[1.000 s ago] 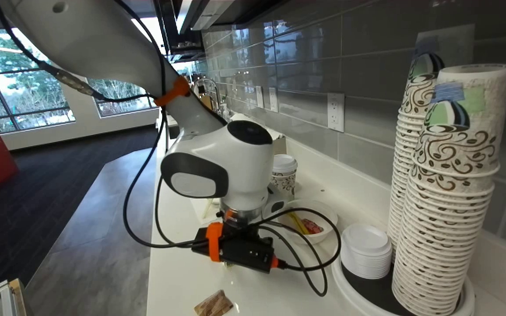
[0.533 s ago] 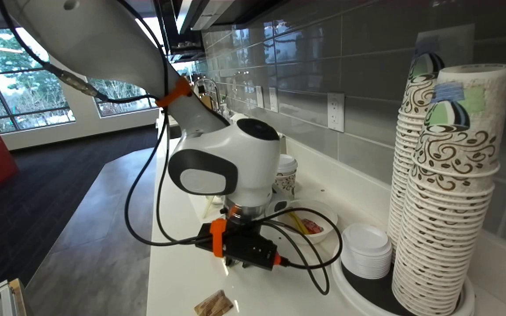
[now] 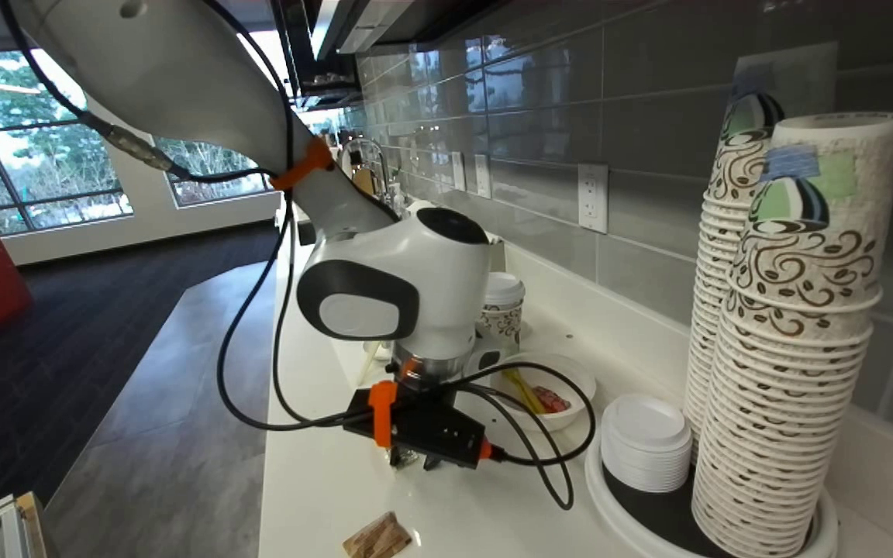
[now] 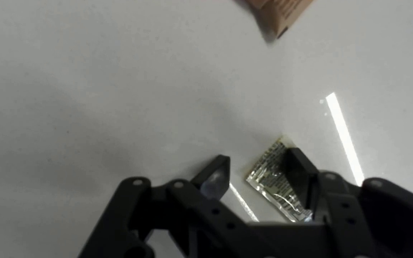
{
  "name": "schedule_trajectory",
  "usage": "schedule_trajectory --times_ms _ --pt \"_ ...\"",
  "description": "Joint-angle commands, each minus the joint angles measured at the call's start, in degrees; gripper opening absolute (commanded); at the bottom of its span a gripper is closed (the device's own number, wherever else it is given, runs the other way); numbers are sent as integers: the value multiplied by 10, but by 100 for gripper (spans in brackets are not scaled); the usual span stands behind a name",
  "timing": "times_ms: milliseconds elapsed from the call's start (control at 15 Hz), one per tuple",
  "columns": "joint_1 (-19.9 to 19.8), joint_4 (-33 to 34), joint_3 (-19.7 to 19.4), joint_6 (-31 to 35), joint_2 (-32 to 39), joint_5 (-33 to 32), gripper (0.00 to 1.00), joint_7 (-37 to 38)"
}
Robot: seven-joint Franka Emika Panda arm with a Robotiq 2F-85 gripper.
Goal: Pick up the silver sachet on the counter and put it in the white bowl
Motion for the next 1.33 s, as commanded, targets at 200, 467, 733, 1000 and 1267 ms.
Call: schedule_trajectory --times_ms 200,467,733,1000,1267 --pt "12 -30 13 84 -10 -31 94 52" --pt "29 -44 6 92 -16 -108 97 74" --pt "42 -53 -3 93 -24 -198 94 96" --pt "51 -61 0 99 -28 -258 93 110" --pt "44 -75 17 120 -32 -274 78 91"
